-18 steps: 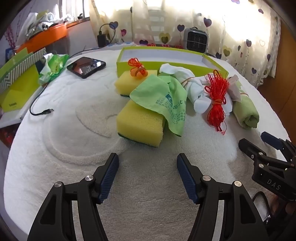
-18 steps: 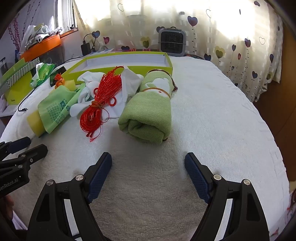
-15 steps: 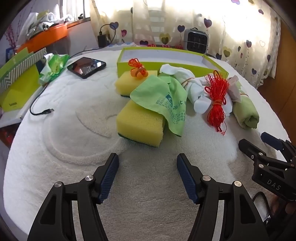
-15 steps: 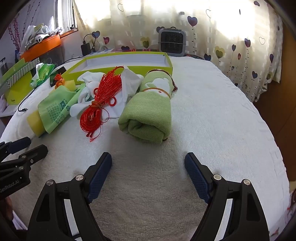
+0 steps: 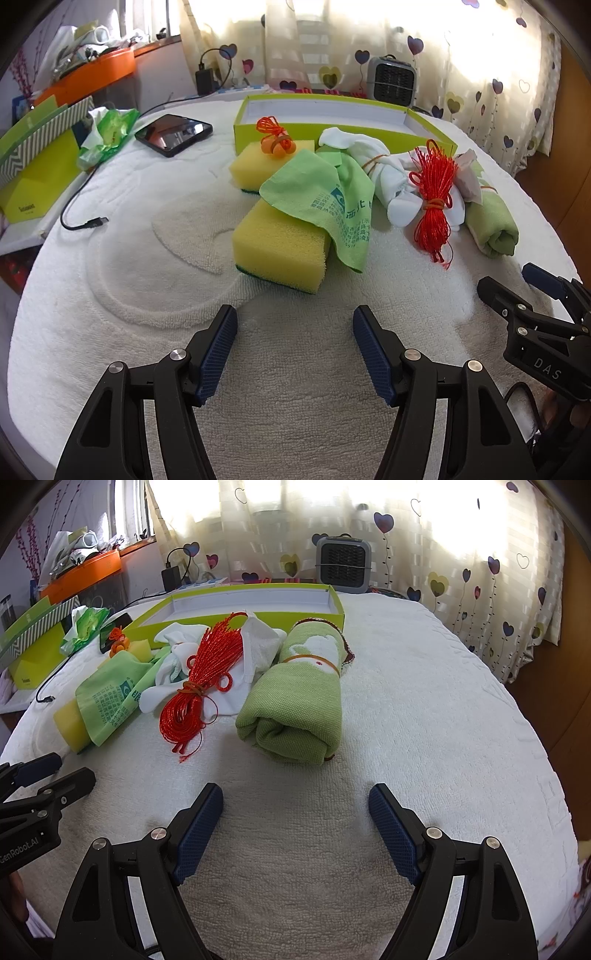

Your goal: Organize soft objects

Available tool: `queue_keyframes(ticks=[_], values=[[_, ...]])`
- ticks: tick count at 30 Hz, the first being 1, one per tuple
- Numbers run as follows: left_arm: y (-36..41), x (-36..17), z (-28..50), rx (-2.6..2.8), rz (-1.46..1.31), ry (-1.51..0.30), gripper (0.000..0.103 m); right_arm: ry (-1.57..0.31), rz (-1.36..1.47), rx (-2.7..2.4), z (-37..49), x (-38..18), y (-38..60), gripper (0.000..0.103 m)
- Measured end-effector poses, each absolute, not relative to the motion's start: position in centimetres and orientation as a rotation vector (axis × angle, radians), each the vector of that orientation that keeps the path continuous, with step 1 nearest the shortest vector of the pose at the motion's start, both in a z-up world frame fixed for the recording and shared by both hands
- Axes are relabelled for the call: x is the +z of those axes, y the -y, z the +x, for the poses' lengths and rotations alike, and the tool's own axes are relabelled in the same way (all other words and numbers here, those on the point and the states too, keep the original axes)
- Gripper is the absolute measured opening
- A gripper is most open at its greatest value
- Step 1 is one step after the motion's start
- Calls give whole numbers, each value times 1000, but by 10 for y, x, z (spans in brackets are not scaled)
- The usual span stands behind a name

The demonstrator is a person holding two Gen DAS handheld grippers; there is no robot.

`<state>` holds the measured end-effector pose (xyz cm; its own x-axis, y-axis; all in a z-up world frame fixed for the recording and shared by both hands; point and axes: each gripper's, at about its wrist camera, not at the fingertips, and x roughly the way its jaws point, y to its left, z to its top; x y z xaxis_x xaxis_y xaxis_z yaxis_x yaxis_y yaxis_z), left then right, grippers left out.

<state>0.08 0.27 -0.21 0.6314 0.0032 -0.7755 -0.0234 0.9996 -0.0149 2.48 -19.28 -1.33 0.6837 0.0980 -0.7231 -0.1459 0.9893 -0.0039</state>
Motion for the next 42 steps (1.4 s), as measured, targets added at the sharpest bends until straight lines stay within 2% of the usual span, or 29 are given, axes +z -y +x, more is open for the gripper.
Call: queue_keyframes(ticks=[42], values=[[-16,4,3,-77,-54,-909,64,-832,-53,183,27,-9,199,81]])
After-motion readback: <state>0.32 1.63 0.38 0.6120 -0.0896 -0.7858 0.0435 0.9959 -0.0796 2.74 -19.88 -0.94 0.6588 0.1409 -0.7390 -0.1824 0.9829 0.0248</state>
